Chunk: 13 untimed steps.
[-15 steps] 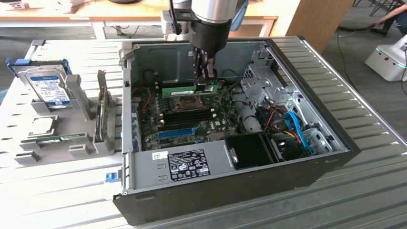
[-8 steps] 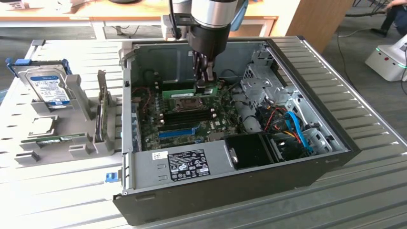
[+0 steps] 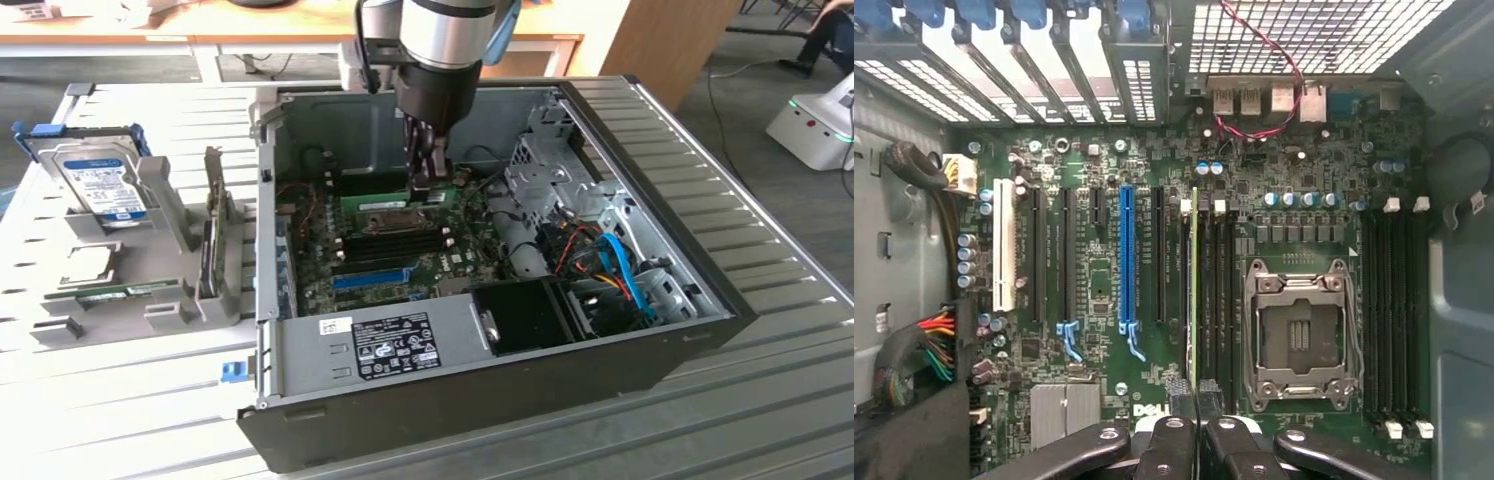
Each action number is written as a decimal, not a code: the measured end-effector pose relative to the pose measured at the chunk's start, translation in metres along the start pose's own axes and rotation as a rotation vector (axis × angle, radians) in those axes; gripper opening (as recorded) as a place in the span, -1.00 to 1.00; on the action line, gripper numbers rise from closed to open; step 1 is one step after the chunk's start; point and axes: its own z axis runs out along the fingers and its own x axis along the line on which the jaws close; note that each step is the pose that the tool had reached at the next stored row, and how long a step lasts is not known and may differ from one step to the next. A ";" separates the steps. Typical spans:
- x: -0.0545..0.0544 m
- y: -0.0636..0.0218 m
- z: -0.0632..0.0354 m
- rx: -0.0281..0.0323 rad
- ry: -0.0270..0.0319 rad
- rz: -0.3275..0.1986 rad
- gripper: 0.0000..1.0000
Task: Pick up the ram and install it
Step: 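Insert the ram into the slot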
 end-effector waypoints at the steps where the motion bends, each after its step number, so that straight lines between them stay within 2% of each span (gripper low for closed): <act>1: 0.000 0.0000 0.0015 0.0000 -0.0001 0.000 -0.76; 13: 0.000 -0.0006 0.0174 0.0000 0.0003 0.000 -0.76</act>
